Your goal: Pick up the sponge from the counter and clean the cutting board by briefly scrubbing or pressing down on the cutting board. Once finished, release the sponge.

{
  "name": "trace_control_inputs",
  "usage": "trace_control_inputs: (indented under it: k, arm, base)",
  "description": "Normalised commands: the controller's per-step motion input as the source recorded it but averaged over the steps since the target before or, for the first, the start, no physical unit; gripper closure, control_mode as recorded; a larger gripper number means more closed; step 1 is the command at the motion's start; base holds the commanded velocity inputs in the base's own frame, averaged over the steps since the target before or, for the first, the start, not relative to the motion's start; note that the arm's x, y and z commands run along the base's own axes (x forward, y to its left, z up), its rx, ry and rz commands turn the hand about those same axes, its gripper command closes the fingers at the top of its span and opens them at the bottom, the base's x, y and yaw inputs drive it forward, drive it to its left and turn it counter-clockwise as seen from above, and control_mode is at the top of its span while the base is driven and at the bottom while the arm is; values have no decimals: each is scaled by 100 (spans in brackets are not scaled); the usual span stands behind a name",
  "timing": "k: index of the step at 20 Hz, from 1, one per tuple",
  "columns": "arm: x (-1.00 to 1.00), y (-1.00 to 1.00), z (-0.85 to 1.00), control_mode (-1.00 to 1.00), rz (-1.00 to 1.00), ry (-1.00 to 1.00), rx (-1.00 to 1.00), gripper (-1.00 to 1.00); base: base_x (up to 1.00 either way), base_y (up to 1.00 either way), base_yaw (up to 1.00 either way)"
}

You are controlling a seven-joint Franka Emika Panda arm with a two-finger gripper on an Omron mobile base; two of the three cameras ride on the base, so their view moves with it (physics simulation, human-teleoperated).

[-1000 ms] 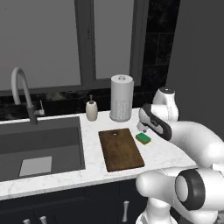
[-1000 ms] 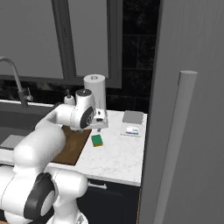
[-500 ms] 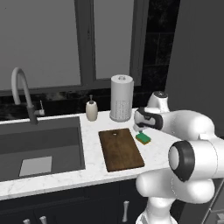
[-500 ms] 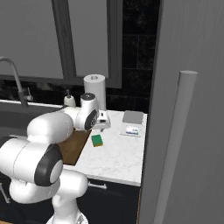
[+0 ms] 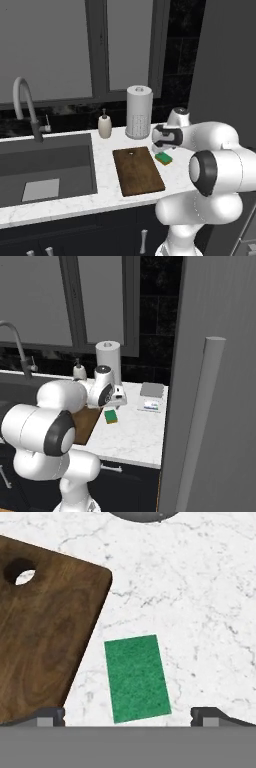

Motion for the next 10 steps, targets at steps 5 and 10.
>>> trace_control_inputs:
  k: [5,10]
  arm:
    - [0,0,-33,-100,1,3,-2,-100]
    - [4,-1,-29,-100,0,3,-1,-100]
  base:
    - [0,0,0]
    - [0,0,0]
